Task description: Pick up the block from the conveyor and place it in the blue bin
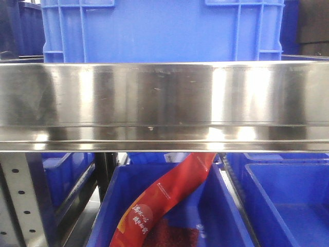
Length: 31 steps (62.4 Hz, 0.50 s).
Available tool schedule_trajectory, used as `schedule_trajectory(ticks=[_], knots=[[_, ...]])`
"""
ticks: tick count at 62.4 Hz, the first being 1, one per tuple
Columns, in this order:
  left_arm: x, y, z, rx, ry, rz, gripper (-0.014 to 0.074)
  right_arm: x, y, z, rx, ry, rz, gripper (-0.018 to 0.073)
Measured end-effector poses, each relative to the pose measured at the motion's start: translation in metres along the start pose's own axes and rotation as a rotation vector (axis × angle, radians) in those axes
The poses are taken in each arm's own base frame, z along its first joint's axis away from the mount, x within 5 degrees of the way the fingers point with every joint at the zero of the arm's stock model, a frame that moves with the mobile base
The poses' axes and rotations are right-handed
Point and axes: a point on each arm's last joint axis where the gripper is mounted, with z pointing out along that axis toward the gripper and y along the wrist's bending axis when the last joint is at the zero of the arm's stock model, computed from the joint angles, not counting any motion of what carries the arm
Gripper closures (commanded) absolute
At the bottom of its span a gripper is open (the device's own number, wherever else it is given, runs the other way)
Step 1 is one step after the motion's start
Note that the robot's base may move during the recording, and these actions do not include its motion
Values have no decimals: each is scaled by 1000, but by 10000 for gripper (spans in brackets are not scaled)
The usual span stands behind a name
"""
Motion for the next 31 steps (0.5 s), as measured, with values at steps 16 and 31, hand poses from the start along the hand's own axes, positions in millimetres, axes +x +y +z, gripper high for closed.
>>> schedule_trajectory(ticks=[16,31], knots=[[-1,0,-1,0,-6,0,707,0,0,0,0,0,0,721],[-1,0,-1,0,-6,0,707,9,-3,-2,29,17,-53,721]])
